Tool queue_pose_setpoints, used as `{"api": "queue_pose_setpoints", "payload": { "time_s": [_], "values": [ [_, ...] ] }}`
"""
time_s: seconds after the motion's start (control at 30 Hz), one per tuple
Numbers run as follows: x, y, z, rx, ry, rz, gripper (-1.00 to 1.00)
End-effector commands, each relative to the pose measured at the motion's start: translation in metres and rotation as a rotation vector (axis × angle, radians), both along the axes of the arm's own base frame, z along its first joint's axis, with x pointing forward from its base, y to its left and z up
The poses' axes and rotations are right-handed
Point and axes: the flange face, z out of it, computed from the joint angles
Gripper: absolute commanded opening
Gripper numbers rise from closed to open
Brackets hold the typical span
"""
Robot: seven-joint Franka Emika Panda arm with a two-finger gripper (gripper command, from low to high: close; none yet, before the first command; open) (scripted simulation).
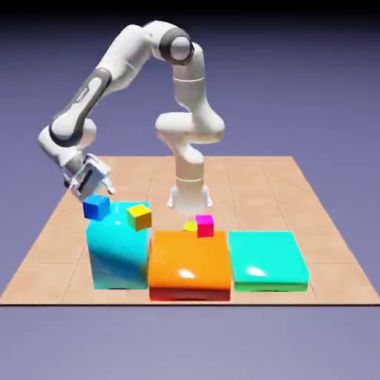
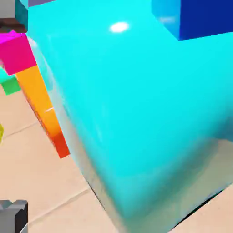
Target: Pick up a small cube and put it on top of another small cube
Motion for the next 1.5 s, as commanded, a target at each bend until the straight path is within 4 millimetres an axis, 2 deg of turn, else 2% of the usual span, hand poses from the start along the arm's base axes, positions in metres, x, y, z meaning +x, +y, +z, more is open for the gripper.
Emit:
{"api": "queue_pose_setpoints", "payload": {
  "time_s": [0.0, 0.2, 0.23, 0.4, 0.53, 0.57, 0.67, 0.83, 0.87, 0.9, 0.93, 1.1, 1.13, 1.23, 1.47],
  "values": [
    [-0.005, 0.007, -0.010, 0.050, 0.033, -0.031, 0.00],
    [-0.037, 0.041, -0.056, 0.305, 0.213, -0.235, 0.00],
    [-0.037, 0.052, -0.064, 0.344, 0.256, -0.260, 0.00],
    [-0.037, 0.125, -0.108, 0.520, 0.550, -0.354, 0.00],
    [-0.050, 0.183, -0.136, 0.614, 0.806, -0.420, 0.00],
    [-0.061, 0.193, -0.140, 0.625, 0.884, -0.439, 0.00],
    [-0.065, 0.191, -0.134, 0.641, 0.925, -0.464, 0.00],
    [-0.049, 0.235, -0.169, 0.641, 0.925, -0.465, 0.00],
    [-0.049, 0.235, -0.169, 0.641, 0.925, -0.465, 0.00],
    [-0.049, 0.235, -0.169, 0.641, 0.925, -0.465, -1.00],
    [-0.049, 0.235, -0.169, 0.641, 0.925, -0.465, -1.00],
    [-0.065, 0.191, -0.135, 0.641, 0.925, -0.464, -1.00],
    [-0.056, 0.177, -0.125, 0.643, 0.865, -0.475, -1.00],
    [-0.046, 0.165, -0.109, 0.744, 0.784, -0.527, -1.00],
    [-0.035, 0.124, -0.061, 0.937, 0.569, -0.636, -1.00]
  ]
}}
